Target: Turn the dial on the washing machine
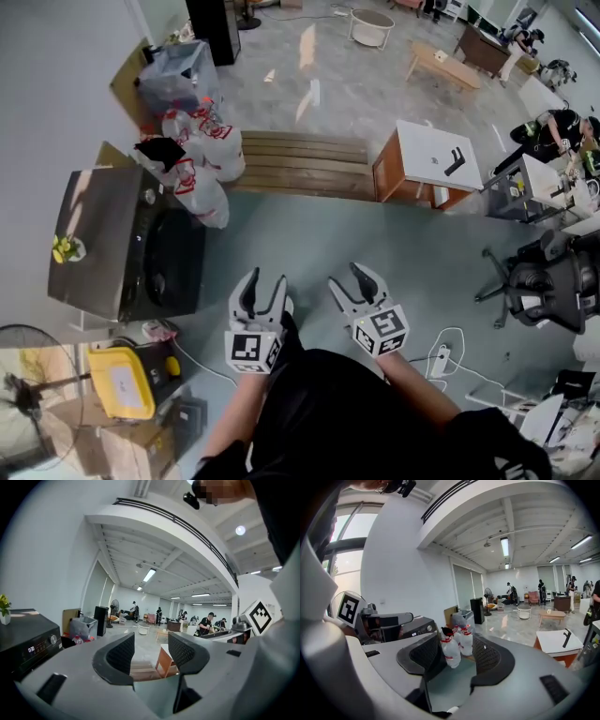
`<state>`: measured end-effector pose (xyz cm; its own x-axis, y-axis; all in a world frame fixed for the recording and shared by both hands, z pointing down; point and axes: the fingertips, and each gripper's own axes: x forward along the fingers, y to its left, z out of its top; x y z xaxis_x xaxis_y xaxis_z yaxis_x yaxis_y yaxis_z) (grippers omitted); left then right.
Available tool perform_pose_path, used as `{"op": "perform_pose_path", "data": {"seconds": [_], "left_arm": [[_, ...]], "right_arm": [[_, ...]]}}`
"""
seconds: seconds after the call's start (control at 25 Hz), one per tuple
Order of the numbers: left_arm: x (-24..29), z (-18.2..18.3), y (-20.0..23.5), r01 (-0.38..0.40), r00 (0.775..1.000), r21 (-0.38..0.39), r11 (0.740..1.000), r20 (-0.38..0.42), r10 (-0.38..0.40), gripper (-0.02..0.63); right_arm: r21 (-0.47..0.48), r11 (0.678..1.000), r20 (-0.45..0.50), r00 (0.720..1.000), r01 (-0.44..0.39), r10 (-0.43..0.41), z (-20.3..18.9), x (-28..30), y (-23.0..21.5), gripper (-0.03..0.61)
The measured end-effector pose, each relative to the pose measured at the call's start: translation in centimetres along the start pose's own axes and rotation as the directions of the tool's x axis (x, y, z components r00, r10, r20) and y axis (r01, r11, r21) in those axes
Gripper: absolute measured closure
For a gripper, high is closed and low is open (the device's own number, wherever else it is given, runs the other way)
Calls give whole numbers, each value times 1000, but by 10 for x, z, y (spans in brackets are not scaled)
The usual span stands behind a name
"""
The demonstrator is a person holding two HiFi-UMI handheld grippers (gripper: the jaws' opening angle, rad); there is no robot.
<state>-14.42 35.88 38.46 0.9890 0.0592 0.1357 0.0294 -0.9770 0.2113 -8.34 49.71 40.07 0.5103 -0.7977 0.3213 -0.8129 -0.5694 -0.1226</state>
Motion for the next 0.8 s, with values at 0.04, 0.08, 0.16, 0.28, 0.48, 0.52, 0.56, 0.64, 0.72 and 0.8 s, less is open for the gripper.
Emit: {"op": "perform_pose_path", "data": {"seconds": [0.04, 0.08, 0.16, 0.28, 0.48, 0.52, 0.56, 0.64, 0.72, 0.8], "left_arm": [[10, 6, 13, -2, 1000, -3, 1000, -1, 2, 413], [22, 10, 25, -3, 1000, -8, 1000, 0, 3, 413], [46, 16, 48, -2, 1000, -24, 1000, 3, 2, 414], [76, 25, 80, 0, 1000, -35, 999, -3, 0, 413], [111, 41, 133, 12, 1000, -30, 999, 3, -12, 413], [116, 41, 140, 18, 1000, -36, 999, 2, -18, 413], [119, 40, 145, 28, 1000, -38, 999, 0, -28, 413], [124, 40, 155, 44, 999, -36, 998, 5, -44, 413], [128, 41, 164, 44, 999, -37, 998, 12, -44, 413], [130, 43, 172, 29, 1000, -47, 998, 12, -28, 413]], "right_arm": [[1, 1000, -6, 1000, -4, 4, 7, 16, -1, 375], [-2, 1000, -8, 1000, -5, 5, 13, 31, -4, 375], [-16, 1000, -2, 1000, 6, -6, 27, 61, -14, 374], [-38, 999, 15, 1000, 13, -12, 48, 104, -22, 374], [-37, 999, 30, 999, 38, -36, 74, 165, -23, 376], [-41, 998, 28, 999, 47, -46, 77, 172, -23, 376], [-46, 997, 26, 998, 54, -53, 78, 179, -23, 376], [-50, 997, 14, 999, 53, -52, 78, 193, -19, 376], [-49, 998, 4, 999, 43, -43, 79, 205, -16, 376], [-57, 998, 1, 1000, 31, -31, 81, 216, -16, 376]]}}
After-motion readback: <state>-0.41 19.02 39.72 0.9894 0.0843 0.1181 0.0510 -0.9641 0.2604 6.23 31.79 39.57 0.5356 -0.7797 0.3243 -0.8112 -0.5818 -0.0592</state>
